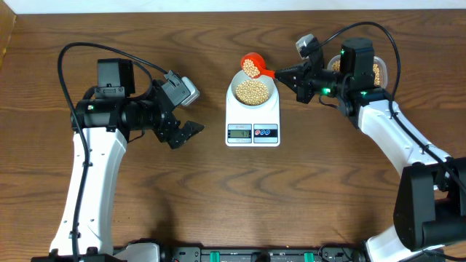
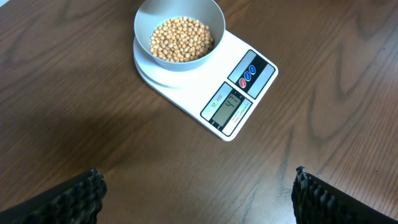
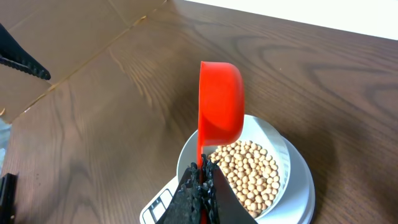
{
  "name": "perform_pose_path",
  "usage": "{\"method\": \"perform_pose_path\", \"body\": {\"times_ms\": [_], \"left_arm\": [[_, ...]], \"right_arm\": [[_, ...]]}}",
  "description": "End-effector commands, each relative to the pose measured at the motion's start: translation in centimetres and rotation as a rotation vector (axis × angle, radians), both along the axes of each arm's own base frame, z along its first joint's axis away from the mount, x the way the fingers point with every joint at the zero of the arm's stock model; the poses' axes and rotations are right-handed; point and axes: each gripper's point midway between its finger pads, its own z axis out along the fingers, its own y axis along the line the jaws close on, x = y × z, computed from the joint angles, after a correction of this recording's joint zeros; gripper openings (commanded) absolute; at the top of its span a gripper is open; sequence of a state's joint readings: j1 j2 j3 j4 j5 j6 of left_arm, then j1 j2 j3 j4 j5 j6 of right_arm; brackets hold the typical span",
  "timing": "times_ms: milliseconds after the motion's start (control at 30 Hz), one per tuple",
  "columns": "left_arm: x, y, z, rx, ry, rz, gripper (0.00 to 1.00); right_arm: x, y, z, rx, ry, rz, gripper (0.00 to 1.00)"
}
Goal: Scoop item into bowl and weigh 50g on scale
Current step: 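Tilt the red scoop with the right gripper to pour soybeans into bowl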
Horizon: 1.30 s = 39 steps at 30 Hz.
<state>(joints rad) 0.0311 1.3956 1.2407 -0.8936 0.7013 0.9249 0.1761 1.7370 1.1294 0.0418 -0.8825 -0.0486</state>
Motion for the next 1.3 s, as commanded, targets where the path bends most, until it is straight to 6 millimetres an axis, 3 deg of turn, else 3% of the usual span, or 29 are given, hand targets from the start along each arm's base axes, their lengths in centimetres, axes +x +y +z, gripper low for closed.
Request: {"method": "perform_pose_path", "body": {"times_ms": [0,633,733,1267], "left_arm": [[0.1,-0.1,1.0,-0.001,-0.035,-0.016,0.98],[0.1,-0.1,1.0,-0.001,-0.035,-0.016,0.98],[0.1,-0.1,1.0,-0.001,-0.035,-0.016,0.98],[0.1,-0.1,1.0,-0.001,-0.035,-0.016,0.98]], "right_arm": [[0.0,0.1,-0.2,-0.006,-0.011,0.014,0.01],[0.3,-0.3,-0.4,-0.030,-0.045,0.009,0.01],[0.3,-0.6,-1.5,-0.074,-0.045,0.004,0.01],[0.5,-0.6,-1.3,-0.059,-0.031,-0.009,0.01]]}}
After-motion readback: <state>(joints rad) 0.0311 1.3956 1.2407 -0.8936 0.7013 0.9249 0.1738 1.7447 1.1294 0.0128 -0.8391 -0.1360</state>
